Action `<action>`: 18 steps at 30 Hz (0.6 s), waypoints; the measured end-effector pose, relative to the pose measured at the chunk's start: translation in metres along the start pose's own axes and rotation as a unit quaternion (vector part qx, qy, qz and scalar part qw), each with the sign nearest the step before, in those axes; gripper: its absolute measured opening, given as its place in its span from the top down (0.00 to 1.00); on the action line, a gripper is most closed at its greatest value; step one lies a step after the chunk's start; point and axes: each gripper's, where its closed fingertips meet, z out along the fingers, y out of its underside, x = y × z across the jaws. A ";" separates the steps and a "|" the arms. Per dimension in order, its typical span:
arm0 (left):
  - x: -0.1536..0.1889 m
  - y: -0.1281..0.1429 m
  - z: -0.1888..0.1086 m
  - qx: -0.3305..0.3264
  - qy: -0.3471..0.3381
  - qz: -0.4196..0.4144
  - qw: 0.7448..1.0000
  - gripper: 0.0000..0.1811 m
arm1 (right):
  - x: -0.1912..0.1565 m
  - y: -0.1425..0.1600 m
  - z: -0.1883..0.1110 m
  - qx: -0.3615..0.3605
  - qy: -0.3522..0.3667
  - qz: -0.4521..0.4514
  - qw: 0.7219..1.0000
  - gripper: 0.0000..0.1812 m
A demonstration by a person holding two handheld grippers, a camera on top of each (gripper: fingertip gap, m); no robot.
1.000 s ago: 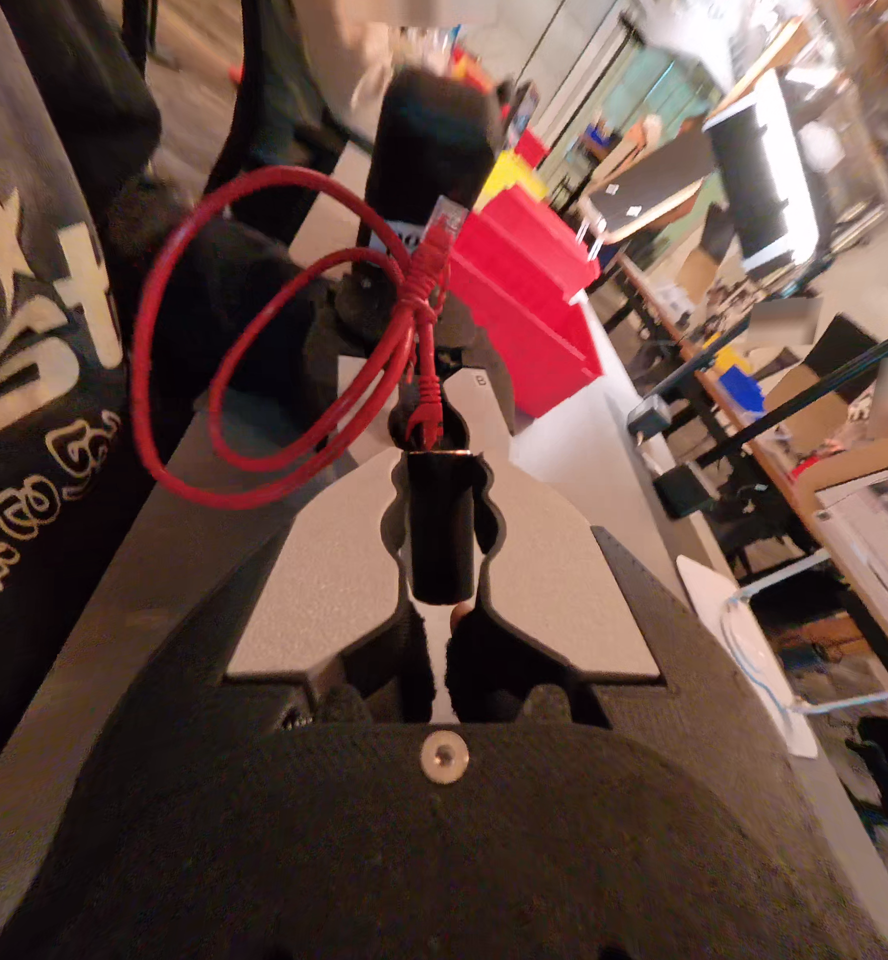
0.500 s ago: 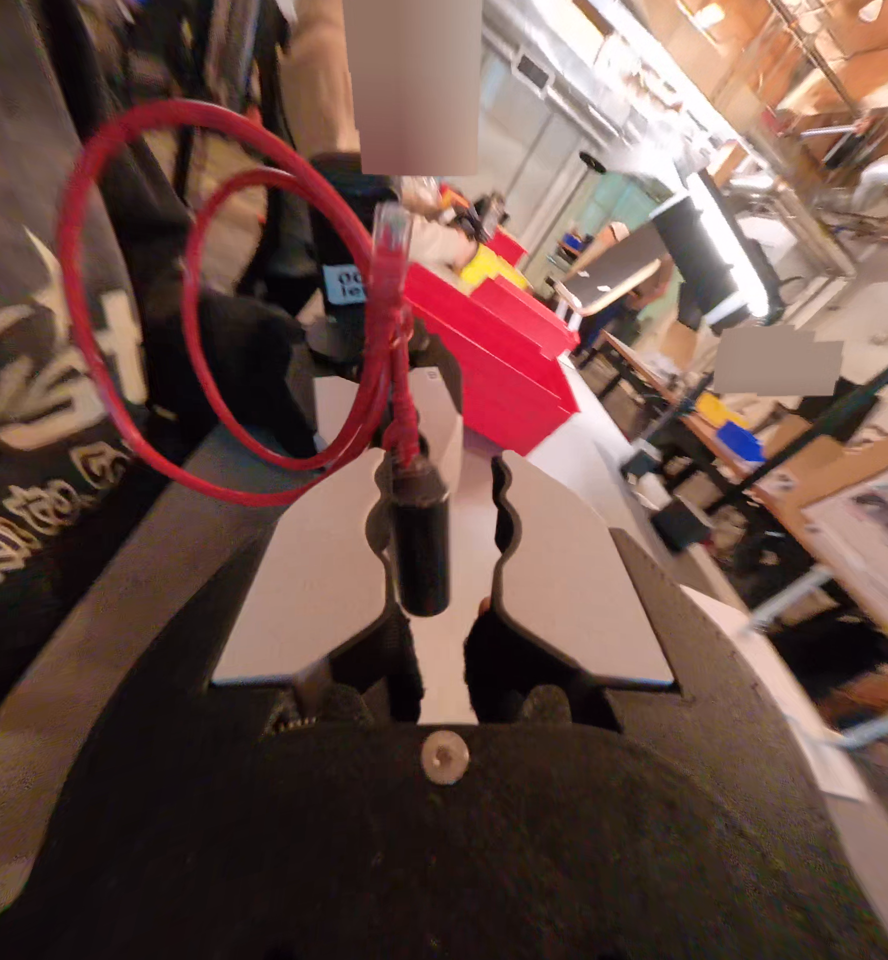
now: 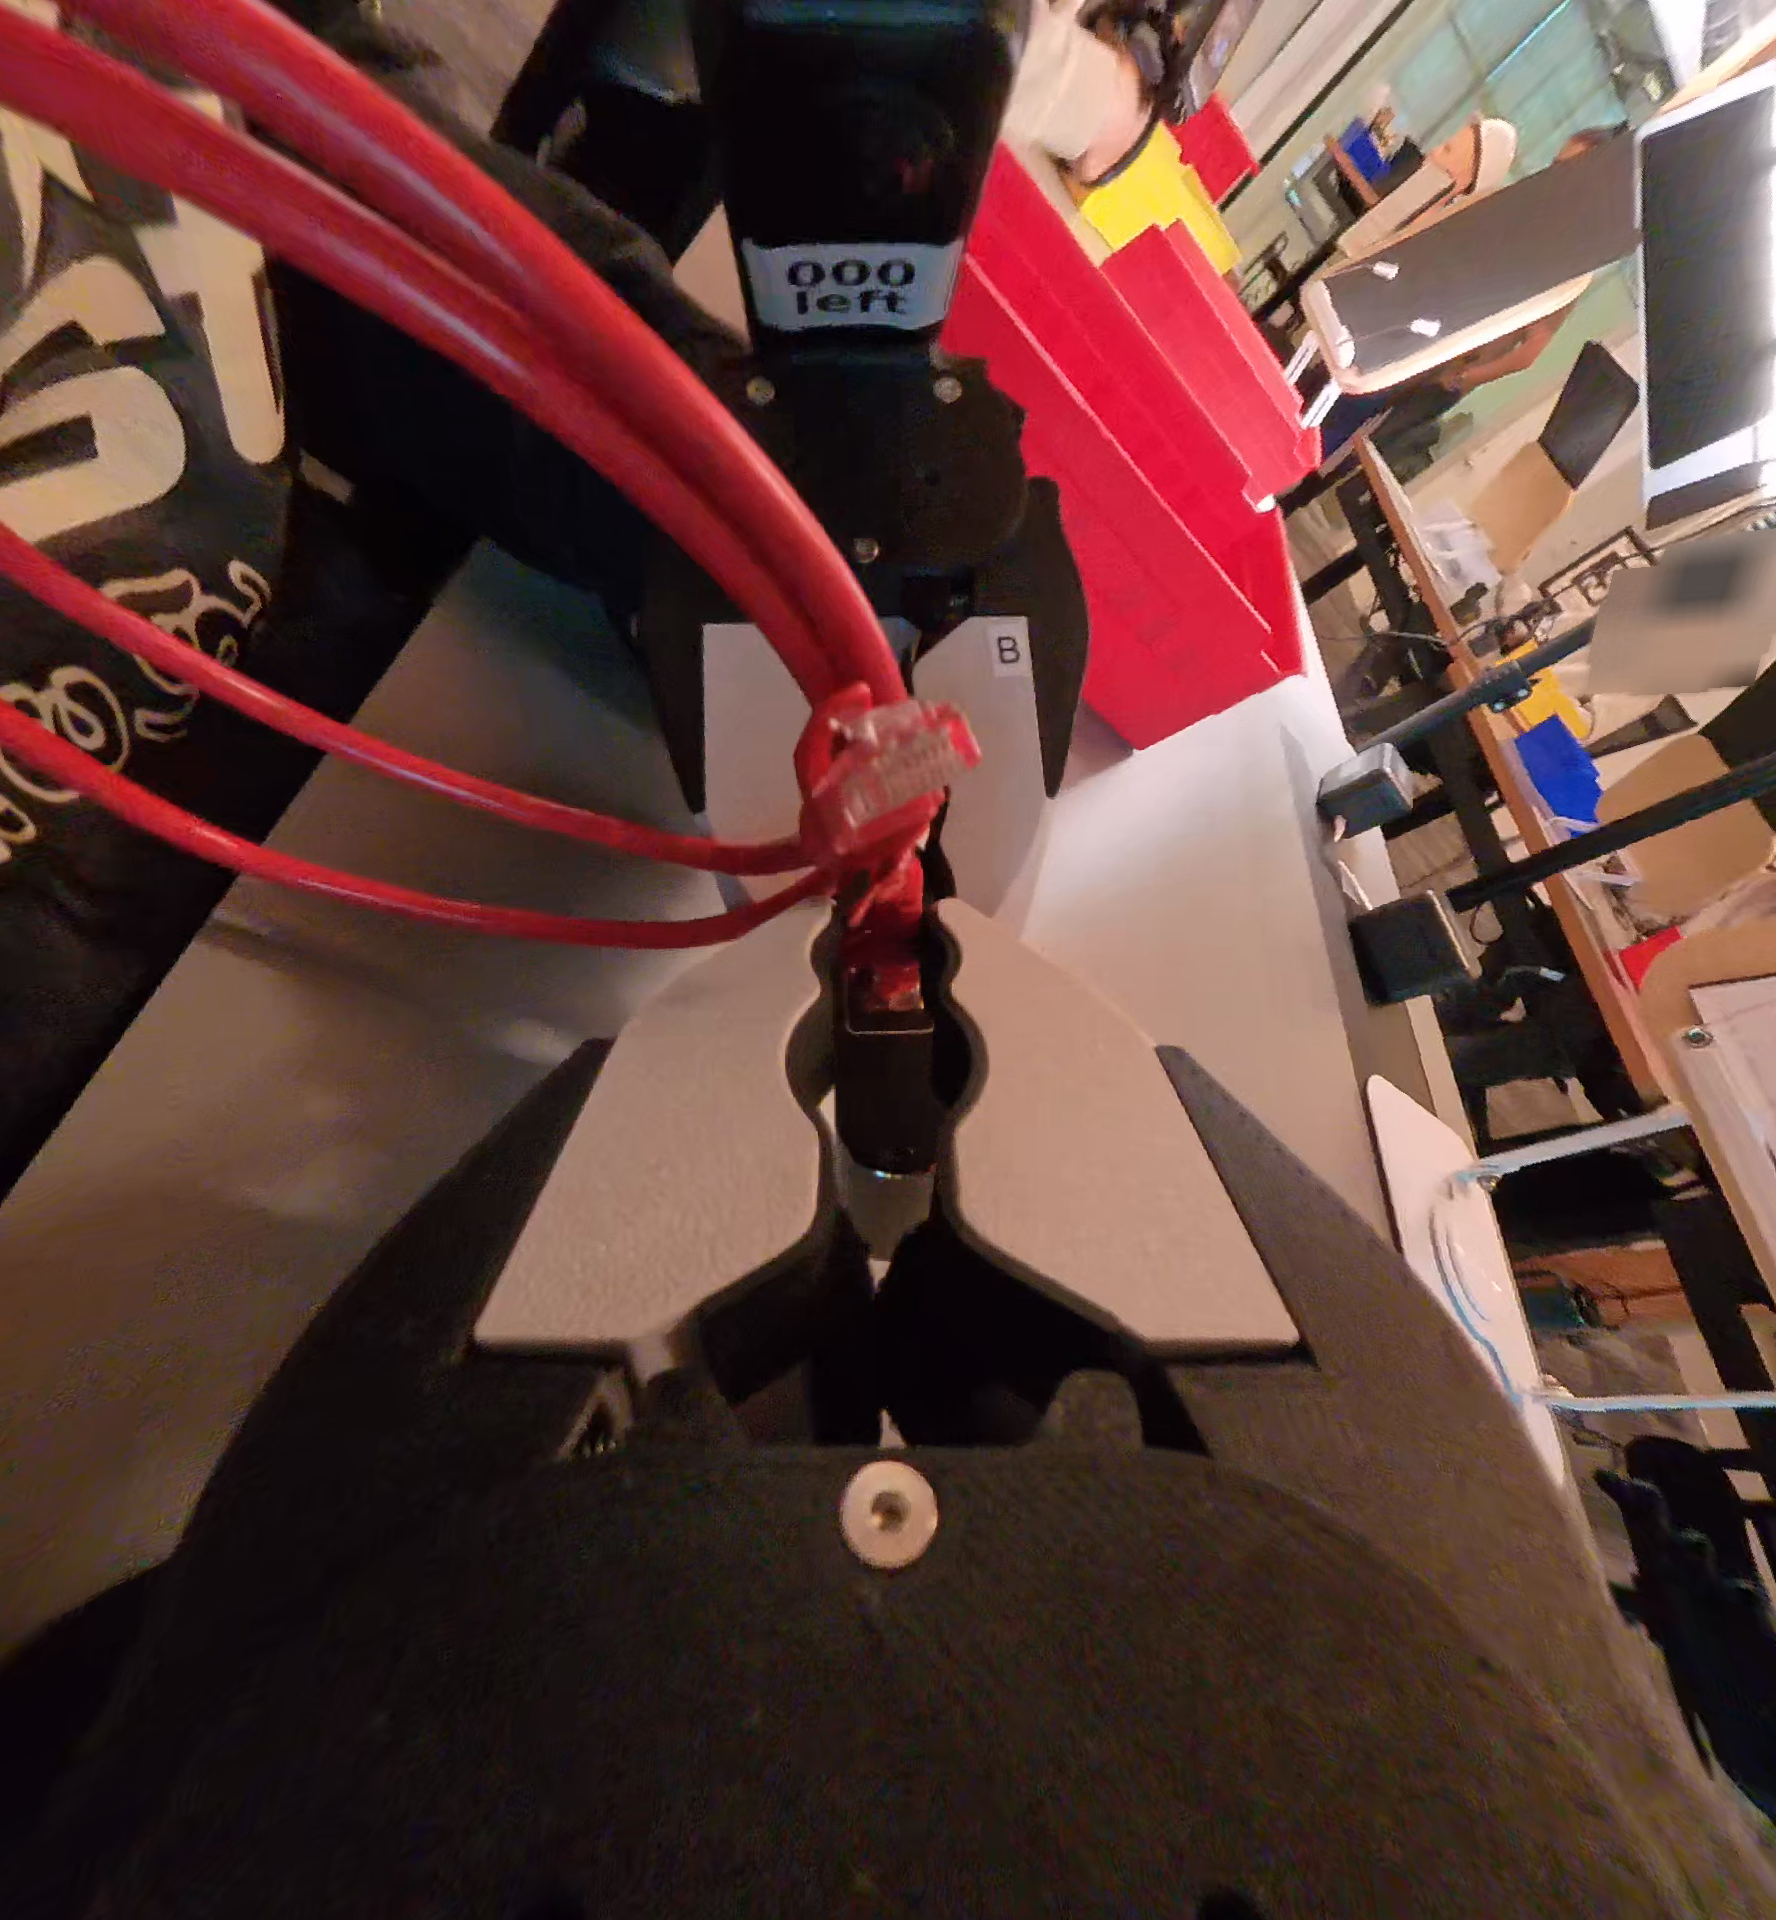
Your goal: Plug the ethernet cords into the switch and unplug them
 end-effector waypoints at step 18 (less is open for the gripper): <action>-0.009 -0.067 -0.029 0.232 -0.001 -0.113 0.966 0.85 | 0.020 -0.066 -0.037 0.397 -0.029 0.185 0.898 0.93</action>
